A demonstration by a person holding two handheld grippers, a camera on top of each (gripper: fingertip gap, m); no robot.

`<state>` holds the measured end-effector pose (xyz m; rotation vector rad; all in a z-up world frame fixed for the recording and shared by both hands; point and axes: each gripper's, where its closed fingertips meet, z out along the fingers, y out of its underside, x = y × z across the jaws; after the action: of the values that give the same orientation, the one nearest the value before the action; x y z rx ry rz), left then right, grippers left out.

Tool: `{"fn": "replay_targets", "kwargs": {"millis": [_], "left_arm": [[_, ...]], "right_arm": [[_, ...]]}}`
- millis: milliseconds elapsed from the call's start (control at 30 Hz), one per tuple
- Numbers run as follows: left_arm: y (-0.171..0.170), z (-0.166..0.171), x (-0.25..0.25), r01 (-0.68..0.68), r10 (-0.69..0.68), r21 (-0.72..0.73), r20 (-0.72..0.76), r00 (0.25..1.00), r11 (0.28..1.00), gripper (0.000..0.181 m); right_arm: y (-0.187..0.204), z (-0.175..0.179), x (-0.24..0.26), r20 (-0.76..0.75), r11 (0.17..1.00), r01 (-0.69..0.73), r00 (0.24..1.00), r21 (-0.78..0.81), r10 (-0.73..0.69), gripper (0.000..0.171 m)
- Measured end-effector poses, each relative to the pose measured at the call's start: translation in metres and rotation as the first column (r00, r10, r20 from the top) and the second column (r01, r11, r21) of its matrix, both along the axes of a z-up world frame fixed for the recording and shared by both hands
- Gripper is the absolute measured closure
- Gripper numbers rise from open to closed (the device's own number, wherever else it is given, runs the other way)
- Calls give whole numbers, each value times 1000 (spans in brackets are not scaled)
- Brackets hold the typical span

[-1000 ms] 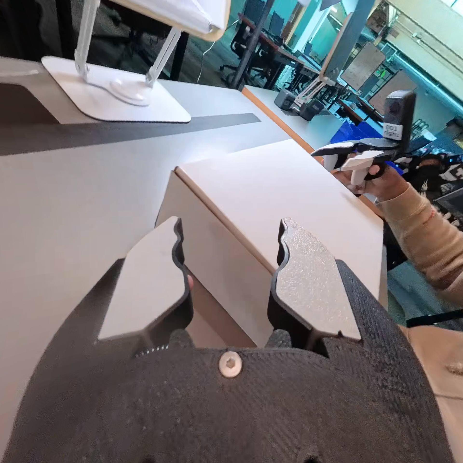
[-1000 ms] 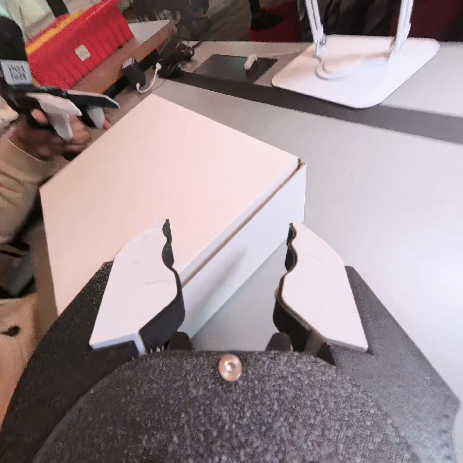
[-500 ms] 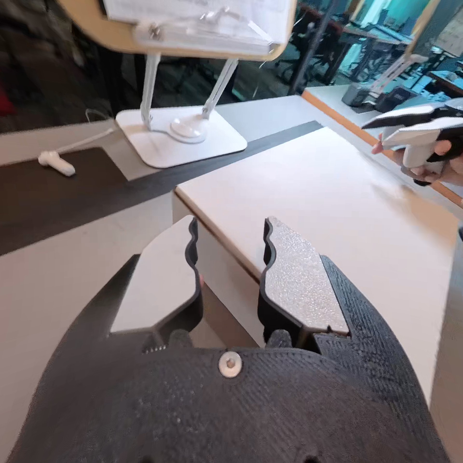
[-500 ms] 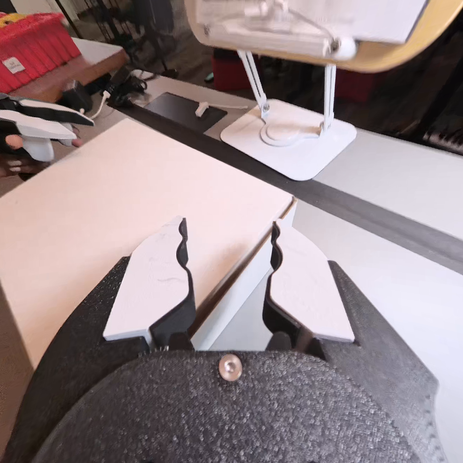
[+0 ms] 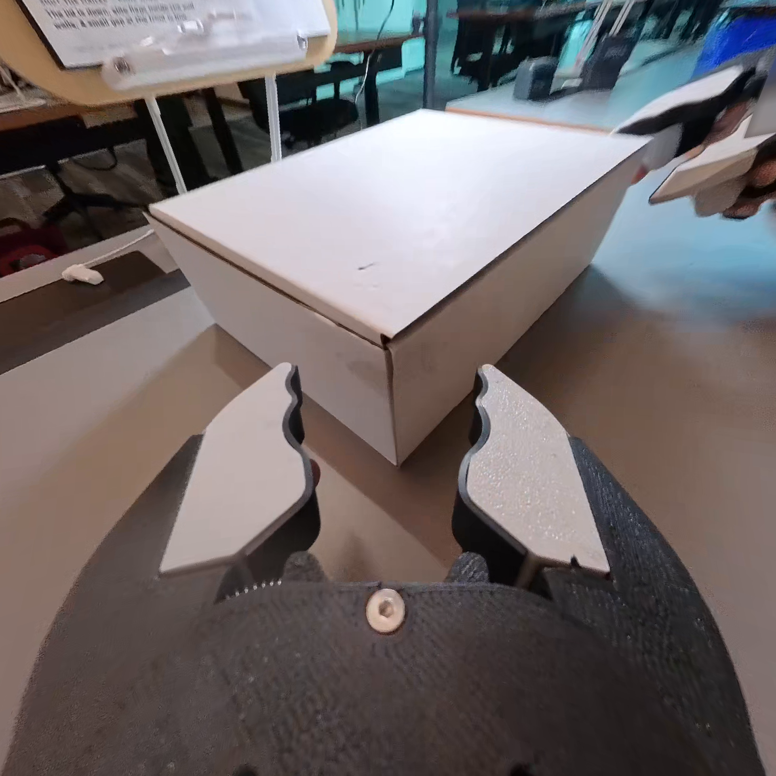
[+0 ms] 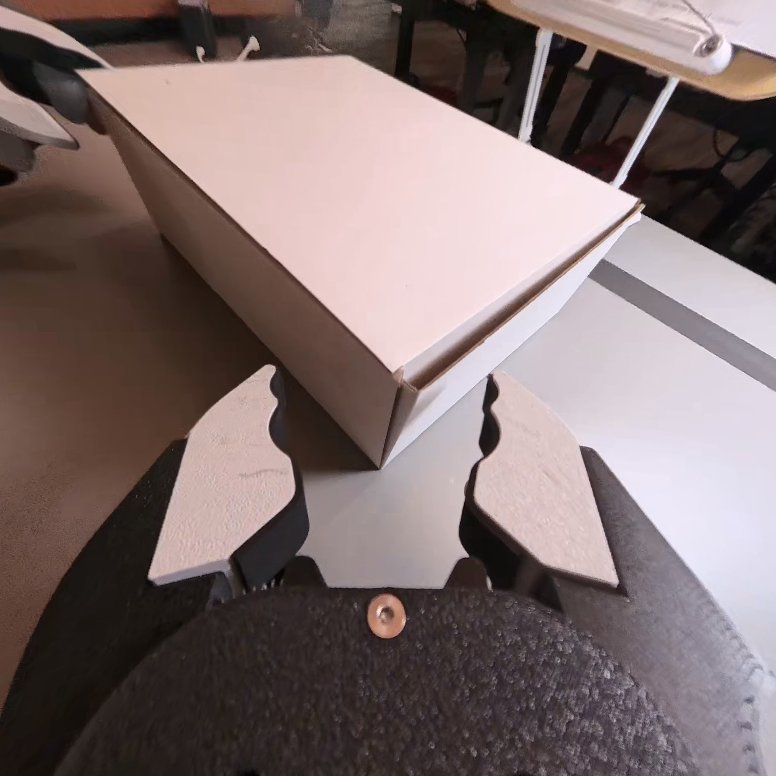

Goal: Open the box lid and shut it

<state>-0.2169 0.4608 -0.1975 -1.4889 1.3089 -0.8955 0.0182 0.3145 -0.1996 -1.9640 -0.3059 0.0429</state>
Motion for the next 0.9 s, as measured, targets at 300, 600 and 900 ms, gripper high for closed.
{"fn": "replay_targets", "kwargs": {"millis": [300,600,900], "left_arm": [[34,-22,24,-140,150,129,-71,986,982,120],[20,35,-24,-270,261,42,156,953,962,119],[9,30,-64,-382,381,-36,220,898,923,119]], "right_arm": [[43,-13,20,22,986,160,987,53,-161,100],[-9,28,16,-73,934,299,954,196,-290,92],[-68,29,-4,-123,858,449,893,248,-432,90]]}}
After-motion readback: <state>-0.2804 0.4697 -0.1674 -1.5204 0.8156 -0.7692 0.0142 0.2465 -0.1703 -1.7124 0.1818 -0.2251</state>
